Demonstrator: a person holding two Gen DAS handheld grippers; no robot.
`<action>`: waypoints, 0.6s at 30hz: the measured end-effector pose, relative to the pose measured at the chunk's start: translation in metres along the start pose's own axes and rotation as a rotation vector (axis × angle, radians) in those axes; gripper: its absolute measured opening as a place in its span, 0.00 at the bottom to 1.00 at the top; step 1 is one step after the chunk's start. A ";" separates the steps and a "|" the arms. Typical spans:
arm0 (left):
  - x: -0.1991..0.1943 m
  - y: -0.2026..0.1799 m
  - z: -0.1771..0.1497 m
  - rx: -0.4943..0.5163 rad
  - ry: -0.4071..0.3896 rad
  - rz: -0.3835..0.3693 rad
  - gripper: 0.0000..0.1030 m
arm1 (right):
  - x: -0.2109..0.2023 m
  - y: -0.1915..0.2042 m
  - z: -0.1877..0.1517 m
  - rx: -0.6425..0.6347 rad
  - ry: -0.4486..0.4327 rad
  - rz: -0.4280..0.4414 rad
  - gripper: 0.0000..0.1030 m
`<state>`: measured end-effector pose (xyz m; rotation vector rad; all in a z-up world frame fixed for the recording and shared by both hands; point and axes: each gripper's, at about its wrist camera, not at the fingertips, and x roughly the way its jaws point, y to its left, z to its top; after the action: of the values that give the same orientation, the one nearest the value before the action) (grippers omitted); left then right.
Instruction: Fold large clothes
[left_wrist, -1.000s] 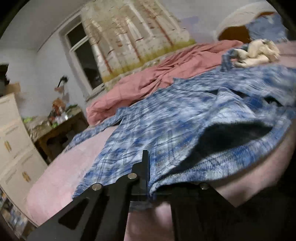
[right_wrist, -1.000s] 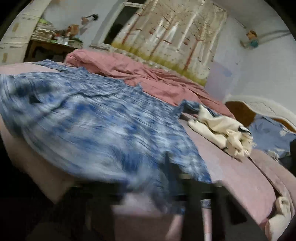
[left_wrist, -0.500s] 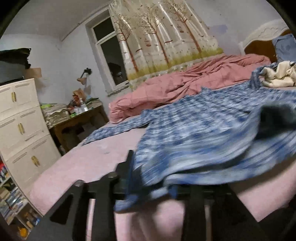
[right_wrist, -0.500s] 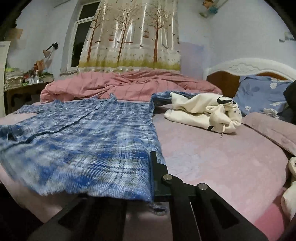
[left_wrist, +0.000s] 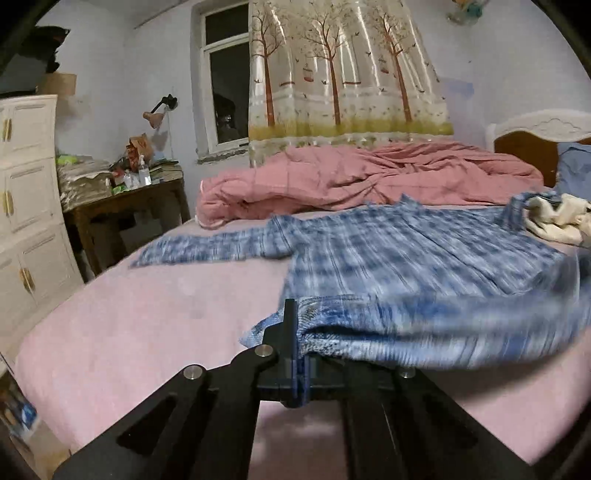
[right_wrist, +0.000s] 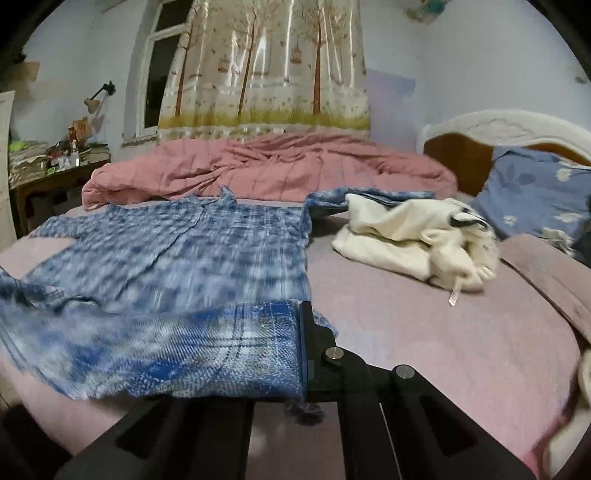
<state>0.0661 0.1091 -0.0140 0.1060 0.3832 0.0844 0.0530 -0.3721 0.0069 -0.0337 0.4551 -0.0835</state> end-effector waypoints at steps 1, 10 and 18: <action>0.016 0.000 0.012 -0.005 0.031 0.011 0.02 | 0.012 -0.001 0.012 0.011 0.006 0.010 0.03; 0.167 0.000 0.025 -0.039 0.484 -0.077 0.02 | 0.171 -0.005 0.051 0.131 0.416 0.228 0.04; 0.189 -0.004 0.029 -0.009 0.459 -0.022 0.33 | 0.201 -0.024 0.046 0.093 0.529 0.268 0.39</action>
<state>0.2520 0.1219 -0.0576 0.0725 0.8426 0.0885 0.2511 -0.4135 -0.0383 0.1445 0.9793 0.1543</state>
